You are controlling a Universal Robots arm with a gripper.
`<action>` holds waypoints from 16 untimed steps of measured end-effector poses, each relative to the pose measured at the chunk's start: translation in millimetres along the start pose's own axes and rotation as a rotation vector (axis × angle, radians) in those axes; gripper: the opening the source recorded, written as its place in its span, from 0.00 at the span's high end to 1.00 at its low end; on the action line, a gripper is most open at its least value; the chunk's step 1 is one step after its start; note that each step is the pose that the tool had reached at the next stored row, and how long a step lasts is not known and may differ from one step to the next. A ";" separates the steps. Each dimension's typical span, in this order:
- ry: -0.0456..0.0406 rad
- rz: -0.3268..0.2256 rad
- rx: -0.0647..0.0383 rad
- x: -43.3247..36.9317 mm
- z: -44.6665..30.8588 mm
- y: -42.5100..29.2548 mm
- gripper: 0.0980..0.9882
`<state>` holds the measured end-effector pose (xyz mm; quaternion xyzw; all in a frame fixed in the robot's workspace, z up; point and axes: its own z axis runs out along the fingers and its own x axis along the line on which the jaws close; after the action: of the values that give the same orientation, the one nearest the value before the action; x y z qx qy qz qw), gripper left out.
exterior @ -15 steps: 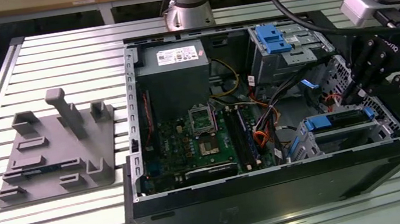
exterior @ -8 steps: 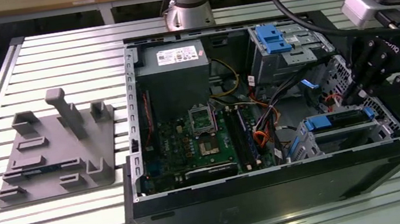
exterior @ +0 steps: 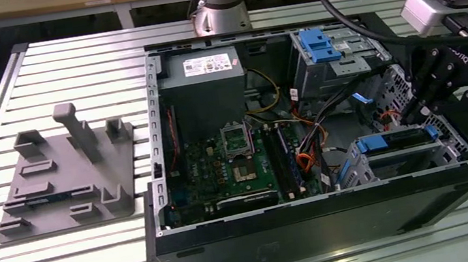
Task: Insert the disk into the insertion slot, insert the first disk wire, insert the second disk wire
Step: 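Insert the first disk wire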
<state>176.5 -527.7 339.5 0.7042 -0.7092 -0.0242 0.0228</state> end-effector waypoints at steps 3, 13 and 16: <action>0.0002 0.000 0.000 0.2 0.0 0.0 0.92; 0.0000 0.000 0.000 4.8 0.0 0.0 0.92; 0.0001 0.000 0.000 6.1 0.0 0.0 0.92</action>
<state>176.4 -533.9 339.5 0.7042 -0.7092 -0.0241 0.0229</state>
